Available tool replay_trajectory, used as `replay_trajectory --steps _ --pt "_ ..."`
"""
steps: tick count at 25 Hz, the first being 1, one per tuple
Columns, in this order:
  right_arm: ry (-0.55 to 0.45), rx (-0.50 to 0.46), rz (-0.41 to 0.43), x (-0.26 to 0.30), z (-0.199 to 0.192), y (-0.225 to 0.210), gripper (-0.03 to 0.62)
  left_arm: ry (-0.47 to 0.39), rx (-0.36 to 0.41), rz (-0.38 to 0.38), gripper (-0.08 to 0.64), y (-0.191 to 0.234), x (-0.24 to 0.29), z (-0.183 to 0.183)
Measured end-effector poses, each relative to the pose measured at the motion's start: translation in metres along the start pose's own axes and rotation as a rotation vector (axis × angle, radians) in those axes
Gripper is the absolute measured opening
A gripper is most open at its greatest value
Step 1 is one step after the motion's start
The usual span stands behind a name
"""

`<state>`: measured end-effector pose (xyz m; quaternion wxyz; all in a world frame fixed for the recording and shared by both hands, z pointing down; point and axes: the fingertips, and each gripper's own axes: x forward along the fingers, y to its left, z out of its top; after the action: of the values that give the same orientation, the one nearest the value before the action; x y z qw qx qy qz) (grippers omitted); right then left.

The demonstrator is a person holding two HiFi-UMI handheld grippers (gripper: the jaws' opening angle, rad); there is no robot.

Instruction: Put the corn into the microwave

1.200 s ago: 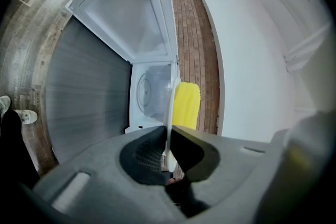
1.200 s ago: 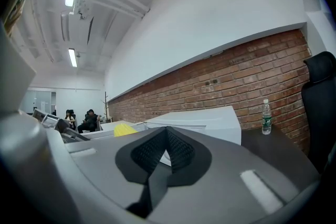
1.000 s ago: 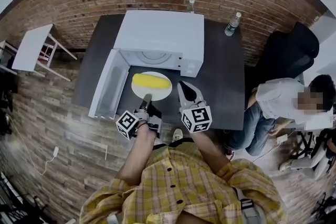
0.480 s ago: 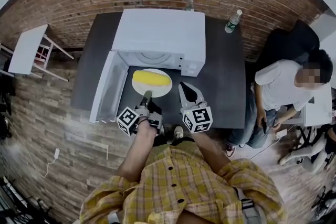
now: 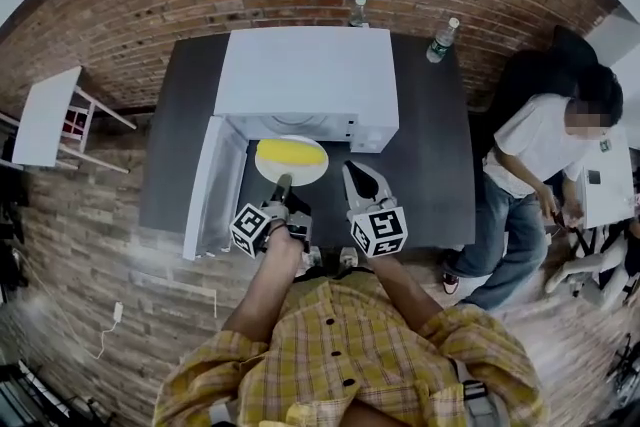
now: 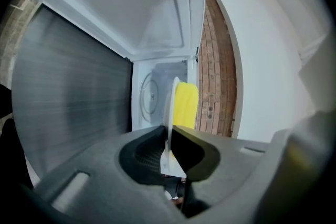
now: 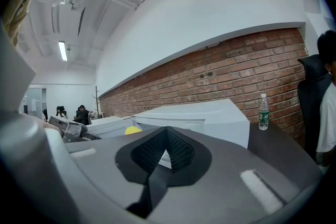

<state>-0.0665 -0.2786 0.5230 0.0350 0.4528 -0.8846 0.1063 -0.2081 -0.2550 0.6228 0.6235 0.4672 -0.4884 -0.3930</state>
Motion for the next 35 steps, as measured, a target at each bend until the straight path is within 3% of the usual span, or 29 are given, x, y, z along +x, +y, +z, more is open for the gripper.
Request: replay_trajectory --steps 17,35 --pt "0.035 -0.005 -0.025 0.026 -0.012 -0.005 0.006 -0.003 0.002 0.047 0.029 0.034 0.051 0.032" --pt "0.068 0.007 -0.049 0.043 -0.023 -0.023 0.006 -0.004 0.008 0.146 0.032 0.074 0.104 0.048"
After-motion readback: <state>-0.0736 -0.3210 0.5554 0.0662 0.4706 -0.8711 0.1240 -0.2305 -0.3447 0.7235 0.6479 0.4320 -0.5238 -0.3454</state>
